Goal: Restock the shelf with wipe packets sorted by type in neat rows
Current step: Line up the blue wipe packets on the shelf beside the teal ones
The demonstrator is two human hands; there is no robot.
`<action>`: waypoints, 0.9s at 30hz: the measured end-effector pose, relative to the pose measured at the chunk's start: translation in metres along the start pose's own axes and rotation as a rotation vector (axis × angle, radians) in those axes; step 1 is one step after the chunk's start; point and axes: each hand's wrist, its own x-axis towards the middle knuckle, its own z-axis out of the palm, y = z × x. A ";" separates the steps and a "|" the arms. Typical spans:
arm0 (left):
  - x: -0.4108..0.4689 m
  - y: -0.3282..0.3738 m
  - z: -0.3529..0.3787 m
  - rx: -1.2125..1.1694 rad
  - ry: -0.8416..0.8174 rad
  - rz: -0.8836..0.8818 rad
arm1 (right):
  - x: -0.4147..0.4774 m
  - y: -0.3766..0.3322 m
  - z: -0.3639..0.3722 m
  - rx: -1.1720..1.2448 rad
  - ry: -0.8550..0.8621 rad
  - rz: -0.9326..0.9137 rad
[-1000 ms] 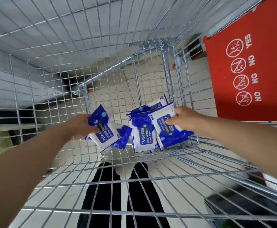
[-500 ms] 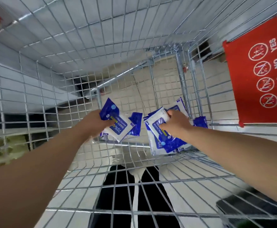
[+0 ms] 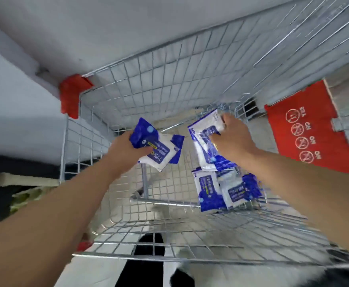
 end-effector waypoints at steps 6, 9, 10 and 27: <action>-0.094 0.069 -0.045 -0.154 0.189 0.156 | -0.063 -0.096 -0.088 0.068 0.094 -0.274; -0.149 0.100 -0.069 -0.163 0.313 0.219 | -0.101 -0.146 -0.130 0.078 0.123 -0.398; -0.173 0.109 -0.082 -0.163 0.363 0.247 | -0.118 -0.166 -0.145 0.083 0.125 -0.437; -0.558 0.127 -0.356 -0.392 1.111 0.587 | -0.395 -0.519 -0.207 0.325 0.110 -1.049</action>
